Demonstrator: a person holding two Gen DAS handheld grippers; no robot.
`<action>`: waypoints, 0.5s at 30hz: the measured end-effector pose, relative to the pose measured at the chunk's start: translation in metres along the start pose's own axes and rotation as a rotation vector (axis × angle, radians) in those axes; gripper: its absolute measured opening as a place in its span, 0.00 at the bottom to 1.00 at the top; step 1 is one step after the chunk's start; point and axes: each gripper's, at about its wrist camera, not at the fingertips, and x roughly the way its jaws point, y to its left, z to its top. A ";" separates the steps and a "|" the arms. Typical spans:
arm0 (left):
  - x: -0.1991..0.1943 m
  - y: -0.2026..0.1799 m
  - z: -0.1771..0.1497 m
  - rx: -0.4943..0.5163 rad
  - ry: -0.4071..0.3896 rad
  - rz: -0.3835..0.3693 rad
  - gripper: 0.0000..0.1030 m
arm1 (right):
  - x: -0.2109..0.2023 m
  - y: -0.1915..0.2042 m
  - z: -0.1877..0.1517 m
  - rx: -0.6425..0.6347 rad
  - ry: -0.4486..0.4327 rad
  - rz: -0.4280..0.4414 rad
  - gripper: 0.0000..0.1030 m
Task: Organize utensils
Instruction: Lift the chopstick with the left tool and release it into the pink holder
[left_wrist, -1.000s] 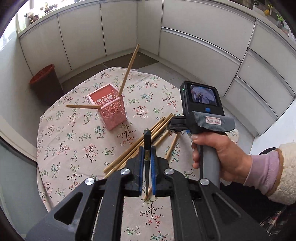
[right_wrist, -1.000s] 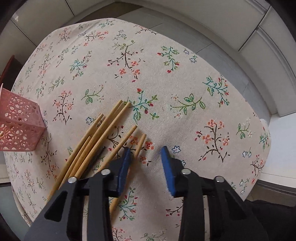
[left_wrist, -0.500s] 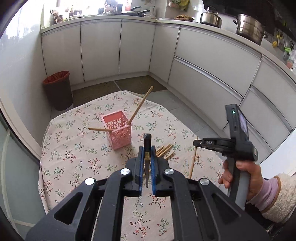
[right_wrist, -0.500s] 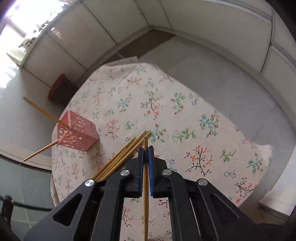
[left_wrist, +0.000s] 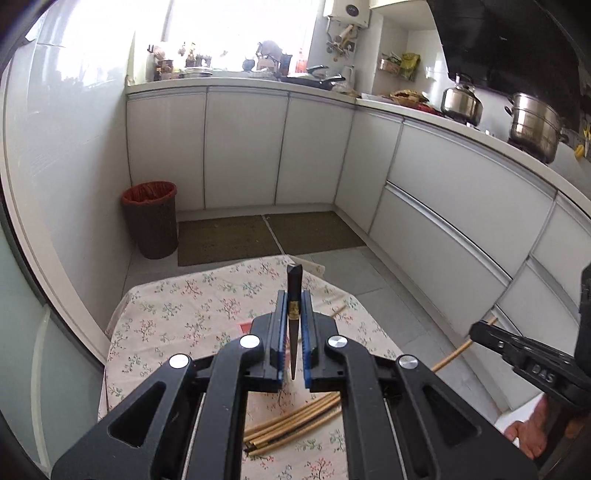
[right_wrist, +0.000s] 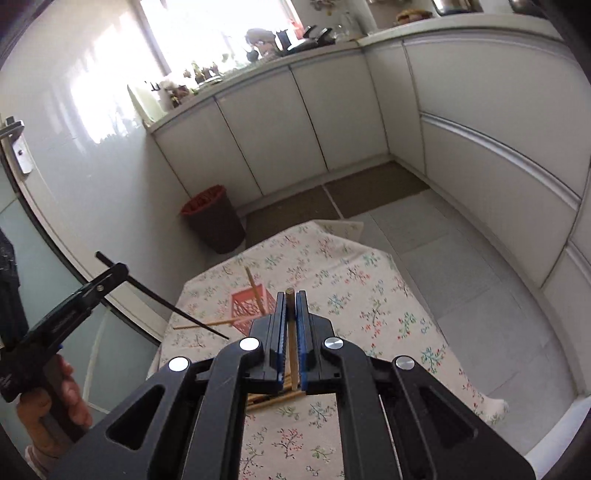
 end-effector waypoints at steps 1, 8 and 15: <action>0.003 0.003 0.006 -0.016 -0.013 0.007 0.06 | -0.005 0.006 0.007 -0.009 -0.017 0.013 0.05; 0.049 0.024 0.017 -0.093 -0.052 0.100 0.06 | -0.003 0.034 0.038 -0.029 -0.077 0.066 0.05; 0.085 0.042 -0.010 -0.154 0.025 0.087 0.17 | 0.027 0.047 0.047 -0.028 -0.110 0.076 0.05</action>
